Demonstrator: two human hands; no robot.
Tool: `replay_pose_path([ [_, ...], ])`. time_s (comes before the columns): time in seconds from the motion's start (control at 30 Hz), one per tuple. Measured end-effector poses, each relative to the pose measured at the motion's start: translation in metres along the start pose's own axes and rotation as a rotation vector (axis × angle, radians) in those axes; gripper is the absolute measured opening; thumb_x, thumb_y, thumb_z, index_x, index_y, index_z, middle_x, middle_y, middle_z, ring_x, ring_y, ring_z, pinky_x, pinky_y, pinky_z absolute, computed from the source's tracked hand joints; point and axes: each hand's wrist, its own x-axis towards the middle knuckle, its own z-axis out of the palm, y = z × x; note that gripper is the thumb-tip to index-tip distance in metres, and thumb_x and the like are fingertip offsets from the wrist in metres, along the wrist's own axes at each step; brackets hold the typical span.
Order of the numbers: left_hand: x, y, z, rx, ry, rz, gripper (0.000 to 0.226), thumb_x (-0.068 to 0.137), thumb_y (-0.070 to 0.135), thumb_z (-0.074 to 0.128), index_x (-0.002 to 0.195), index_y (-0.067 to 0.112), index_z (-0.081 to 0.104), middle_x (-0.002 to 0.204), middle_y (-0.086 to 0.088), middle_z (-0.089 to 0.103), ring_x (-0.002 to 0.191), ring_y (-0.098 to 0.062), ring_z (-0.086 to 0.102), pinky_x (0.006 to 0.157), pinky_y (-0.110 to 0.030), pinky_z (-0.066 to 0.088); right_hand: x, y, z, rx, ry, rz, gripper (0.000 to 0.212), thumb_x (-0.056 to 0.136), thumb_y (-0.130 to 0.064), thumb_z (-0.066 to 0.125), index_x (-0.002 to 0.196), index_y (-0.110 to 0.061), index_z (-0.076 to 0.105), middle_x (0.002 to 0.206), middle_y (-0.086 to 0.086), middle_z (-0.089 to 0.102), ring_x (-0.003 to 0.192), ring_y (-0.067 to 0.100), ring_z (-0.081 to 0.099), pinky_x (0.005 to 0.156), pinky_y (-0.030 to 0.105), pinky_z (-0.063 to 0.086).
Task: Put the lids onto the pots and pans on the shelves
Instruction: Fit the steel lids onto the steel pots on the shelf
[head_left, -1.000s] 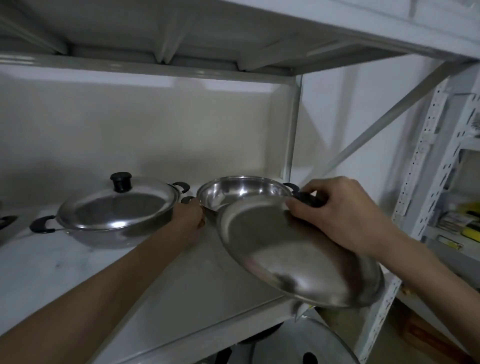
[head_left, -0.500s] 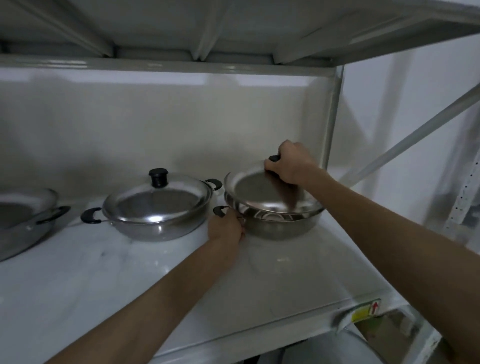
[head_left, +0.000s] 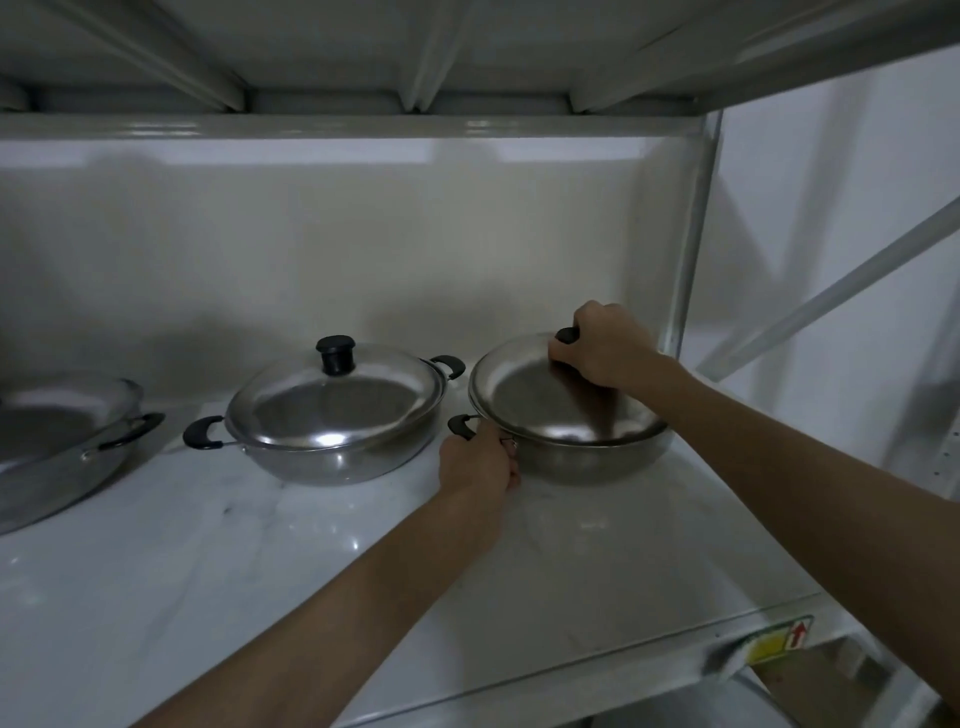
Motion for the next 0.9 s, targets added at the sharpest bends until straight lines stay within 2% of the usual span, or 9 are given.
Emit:
replay_pose_path([
  [0.1, -0.001, 0.001, 0.000, -0.011, -0.004, 0.009, 0.005, 0.094, 0.010, 0.046, 0.094, 0.007, 0.049, 0.057, -0.003, 0.048, 0.045, -0.012, 0.039, 0.036, -0.020, 0.036, 0.001, -0.001, -0.002, 0.017, 0.003, 0.000, 0.038, 0.082, -0.040, 0.065, 0.075, -0.009, 0.045, 0.084, 0.013, 0.054, 0.077, 0.032, 0.055, 0.061, 0.033, 0.039],
  [0.23, -0.004, 0.003, -0.001, -0.012, -0.005, -0.001, 0.007, 0.095, 0.010, 0.047, 0.092, 0.006, 0.052, 0.058, -0.004, 0.049, 0.043, -0.011, 0.039, 0.035, -0.019, 0.036, 0.002, -0.002, -0.003, 0.023, -0.006, 0.010, 0.037, 0.080, -0.039, 0.068, 0.082, -0.007, 0.049, 0.087, 0.013, 0.054, 0.079, 0.032, 0.055, 0.062, 0.033, 0.040],
  [0.37, -0.005, 0.003, -0.001, -0.024, -0.004, -0.009, 0.008, 0.095, 0.010, 0.047, 0.093, 0.005, 0.052, 0.057, -0.004, 0.050, 0.035, -0.009, 0.040, 0.035, -0.019, 0.036, 0.000, -0.003, -0.002, 0.012, -0.006, 0.011, 0.038, 0.082, -0.040, 0.067, 0.082, -0.006, 0.049, 0.089, 0.015, 0.055, 0.079, 0.033, 0.054, 0.062, 0.033, 0.040],
  [0.47, -0.006, 0.002, -0.001, -0.021, -0.011, -0.020, 0.009, 0.095, 0.012, 0.047, 0.091, 0.006, 0.052, 0.058, -0.004, 0.050, 0.039, -0.010, 0.040, 0.036, -0.020, 0.036, -0.001, -0.002, -0.002, 0.018, -0.014, 0.015, 0.038, 0.084, -0.042, 0.064, 0.084, -0.007, 0.050, 0.092, 0.016, 0.057, 0.081, 0.034, 0.055, 0.064, 0.034, 0.040],
  [0.6, -0.011, 0.005, -0.004, -0.041, -0.063, -0.084, 0.020, 0.095, 0.015, 0.050, 0.077, 0.006, 0.052, 0.058, -0.006, 0.050, 0.040, -0.013, 0.042, 0.036, -0.021, 0.037, -0.005, -0.001, -0.005, -0.029, -0.045, 0.002, 0.048, 0.085, -0.056, 0.060, 0.078, -0.009, 0.048, 0.090, 0.015, 0.060, 0.079, 0.032, 0.056, 0.063, 0.033, 0.039],
  [0.7, -0.024, 0.011, -0.013, -0.050, -0.160, -0.144, 0.015, 0.095, 0.015, 0.051, 0.084, 0.005, 0.052, 0.061, -0.009, 0.048, 0.048, -0.017, 0.044, 0.035, -0.020, 0.039, -0.023, -0.004, -0.011, -0.097, -0.029, 0.024, 0.059, 0.085, -0.067, 0.052, 0.092, -0.008, 0.044, 0.090, 0.011, 0.052, 0.080, 0.029, 0.052, 0.065, 0.033, 0.037],
  [0.77, -0.039, 0.017, -0.025, 0.010, -0.227, -0.135, 0.014, 0.094, 0.017, 0.054, 0.086, 0.006, 0.052, 0.062, -0.009, 0.049, 0.049, -0.016, 0.046, 0.037, -0.020, 0.040, -0.042, -0.006, -0.016, -0.088, 0.059, 0.046, 0.059, 0.089, -0.061, 0.052, 0.106, -0.005, 0.047, 0.098, 0.015, 0.052, 0.086, 0.033, 0.053, 0.067, 0.035, 0.039],
  [0.83, -0.061, 0.023, -0.039, 0.102, -0.293, -0.093, 0.012, 0.092, 0.017, 0.055, 0.086, 0.006, 0.054, 0.064, -0.008, 0.053, 0.049, -0.015, 0.048, 0.039, -0.020, 0.043, -0.065, -0.005, -0.022, -0.001, 0.180, 0.065, 0.051, 0.093, -0.047, 0.054, 0.112, 0.000, 0.055, 0.108, 0.019, 0.061, 0.096, 0.037, 0.059, 0.072, 0.037, 0.043],
  [0.9, -0.089, 0.028, -0.055, 0.184, -0.353, -0.032, 0.011, 0.092, 0.015, 0.054, 0.089, 0.005, 0.057, 0.064, -0.008, 0.057, 0.049, -0.014, 0.050, 0.042, -0.021, 0.044, -0.093, -0.002, -0.027, 0.141, 0.259, 0.049, 0.039, 0.093, -0.032, 0.053, 0.097, 0.004, 0.065, 0.097, 0.021, 0.069, 0.089, 0.039, 0.063, 0.073, 0.038, 0.049],
])
